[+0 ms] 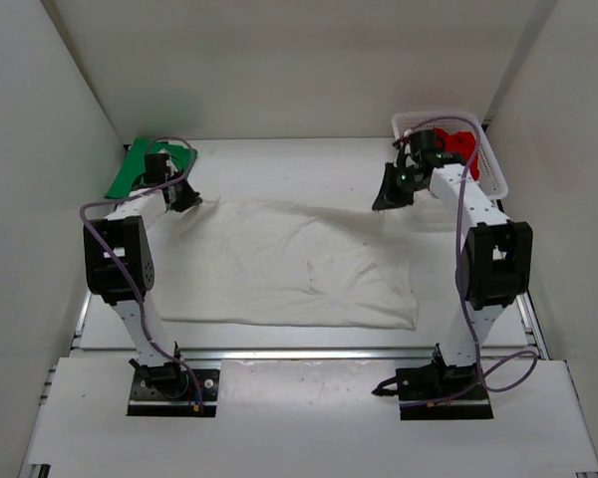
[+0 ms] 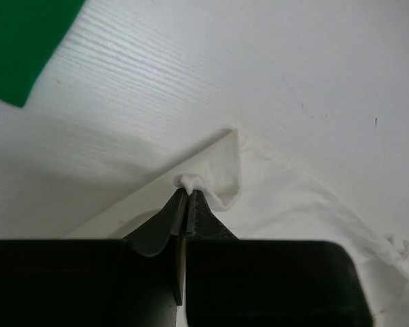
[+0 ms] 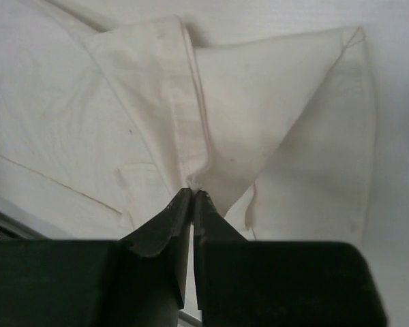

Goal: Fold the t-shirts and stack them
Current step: Grap the side of the flattened tshirt furthest away from the robot with both arms, then fold the other side of the tshirt into a rectangle

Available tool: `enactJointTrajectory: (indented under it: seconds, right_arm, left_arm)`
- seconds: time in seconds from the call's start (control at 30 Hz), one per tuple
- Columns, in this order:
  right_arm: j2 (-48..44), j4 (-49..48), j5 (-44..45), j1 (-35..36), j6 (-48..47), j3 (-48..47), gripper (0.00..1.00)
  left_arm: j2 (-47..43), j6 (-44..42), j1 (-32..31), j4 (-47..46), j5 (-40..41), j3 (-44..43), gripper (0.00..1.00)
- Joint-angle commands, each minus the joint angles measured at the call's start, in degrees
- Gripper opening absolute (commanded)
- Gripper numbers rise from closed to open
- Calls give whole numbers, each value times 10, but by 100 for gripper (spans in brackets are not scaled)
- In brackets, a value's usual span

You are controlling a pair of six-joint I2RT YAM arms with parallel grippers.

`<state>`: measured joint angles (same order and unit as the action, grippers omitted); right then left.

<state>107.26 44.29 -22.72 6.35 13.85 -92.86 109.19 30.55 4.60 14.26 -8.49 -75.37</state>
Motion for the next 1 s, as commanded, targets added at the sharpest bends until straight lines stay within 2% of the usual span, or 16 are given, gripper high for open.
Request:
enactJointTrajectory:
  seconds: [0.0, 0.13, 0.23, 0.37, 0.6, 0.67, 0.97]
  right_arm:
    - [-42, -113, -1, -2, 13, 67, 0]
    - [-76, -138, 25, 21, 23, 105, 0]
    - [-127, -167, 35, 18, 40, 158, 0]
    - [-194, -215, 37, -6, 58, 238, 0]
    - [-327, -268, 19, -48, 92, 400, 0]
    - [-370, -275, 17, -48, 105, 444, 0]
    - [-471, -259, 43, -15, 111, 530, 0]
  left_arm:
    - [-56, 16, 9, -17, -43, 18, 0]
    - [-93, 1, 30, -1, -36, 43, 0]
    - [-137, 0, 65, -6, -41, 99, 0]
    - [-182, -1, 100, -6, -42, 138, 0]
    - [-218, 16, 119, -27, -67, 188, 0]
    - [-219, 25, 127, -31, -90, 195, 0]
    - [-270, 38, 140, -40, -106, 240, 0]
